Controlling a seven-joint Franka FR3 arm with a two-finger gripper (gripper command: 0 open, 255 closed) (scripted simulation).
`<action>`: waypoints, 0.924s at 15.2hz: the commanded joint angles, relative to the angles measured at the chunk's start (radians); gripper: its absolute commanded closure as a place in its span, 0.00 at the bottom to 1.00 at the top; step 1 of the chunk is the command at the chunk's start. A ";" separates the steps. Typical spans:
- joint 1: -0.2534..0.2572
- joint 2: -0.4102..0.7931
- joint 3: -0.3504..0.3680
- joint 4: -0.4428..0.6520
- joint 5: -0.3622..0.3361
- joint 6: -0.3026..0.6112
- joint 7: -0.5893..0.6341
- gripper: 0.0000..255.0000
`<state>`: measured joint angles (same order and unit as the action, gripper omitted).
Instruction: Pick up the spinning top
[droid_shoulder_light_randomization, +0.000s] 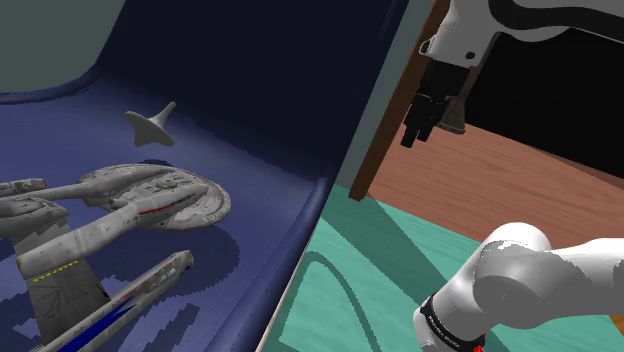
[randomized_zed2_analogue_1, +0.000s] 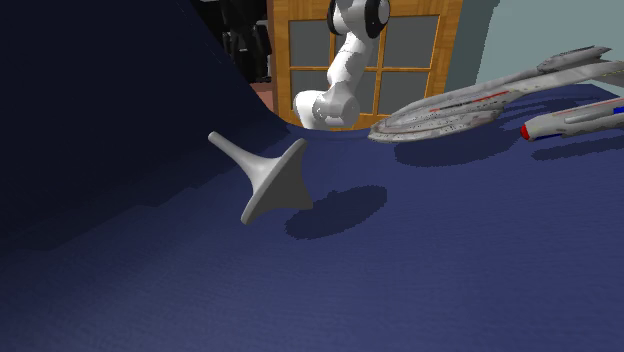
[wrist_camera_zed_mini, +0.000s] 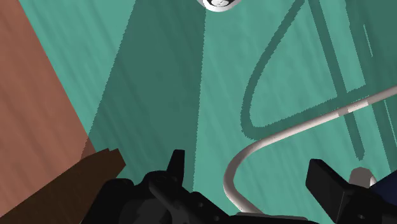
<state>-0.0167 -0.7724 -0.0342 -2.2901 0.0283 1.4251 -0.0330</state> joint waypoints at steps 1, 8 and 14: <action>0.000 0.000 0.000 0.000 0.000 0.000 0.000 0.00; 0.019 0.066 0.162 0.027 0.111 0.110 0.228 0.00; 0.020 0.176 0.299 0.103 0.162 0.209 0.420 0.00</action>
<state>0.0040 -0.6184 0.2394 -2.2028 0.1827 1.6156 0.3502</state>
